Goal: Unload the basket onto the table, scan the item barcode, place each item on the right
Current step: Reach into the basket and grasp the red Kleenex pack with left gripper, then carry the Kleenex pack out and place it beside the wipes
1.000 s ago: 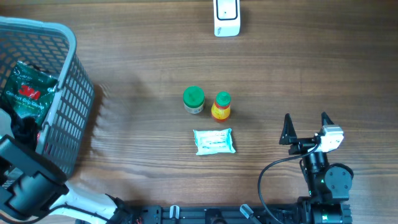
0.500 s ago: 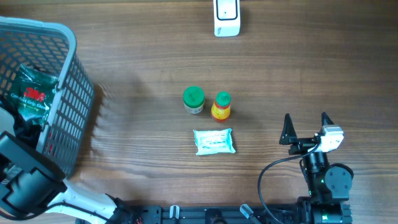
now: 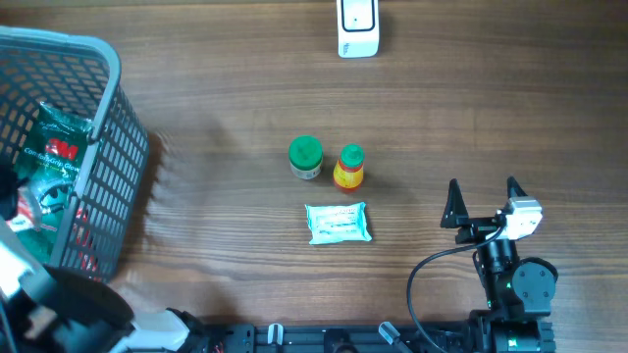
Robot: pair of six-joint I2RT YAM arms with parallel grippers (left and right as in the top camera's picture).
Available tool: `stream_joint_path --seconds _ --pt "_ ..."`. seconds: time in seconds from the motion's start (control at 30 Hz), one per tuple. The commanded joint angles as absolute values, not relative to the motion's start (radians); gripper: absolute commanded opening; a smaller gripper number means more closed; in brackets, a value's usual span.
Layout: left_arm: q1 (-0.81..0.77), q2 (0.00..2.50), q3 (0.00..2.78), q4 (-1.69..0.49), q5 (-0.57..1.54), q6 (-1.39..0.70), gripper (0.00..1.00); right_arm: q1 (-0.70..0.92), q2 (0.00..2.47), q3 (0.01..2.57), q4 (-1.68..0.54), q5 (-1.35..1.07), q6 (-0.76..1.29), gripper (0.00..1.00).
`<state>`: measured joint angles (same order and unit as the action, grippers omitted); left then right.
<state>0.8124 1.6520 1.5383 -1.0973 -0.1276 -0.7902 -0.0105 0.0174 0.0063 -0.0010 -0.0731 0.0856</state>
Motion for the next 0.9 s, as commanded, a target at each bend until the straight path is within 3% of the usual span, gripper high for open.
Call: stream_joint_path --seconds 0.0,0.33,0.47,0.63,0.87 --pt "0.81 1.507 1.562 -1.052 -0.006 -0.766 0.04 -0.013 0.01 0.005 0.001 -0.06 0.081 1.0" --pt "0.748 1.136 1.562 -0.841 0.532 -0.767 0.04 -0.013 0.01 0.005 0.001 -0.06 0.08 1.0" --pt "0.513 1.075 1.562 -0.846 0.522 -0.731 0.04 -0.013 0.01 0.005 0.001 -0.06 0.08 1.0" --pt "0.01 1.187 1.556 -1.076 0.183 -0.73 0.04 -0.013 0.01 0.005 0.001 -0.06 0.08 1.0" --pt "-0.286 1.375 1.355 -1.113 -0.004 -0.9 0.04 -0.013 0.01 0.005 0.001 -0.06 0.081 1.0"
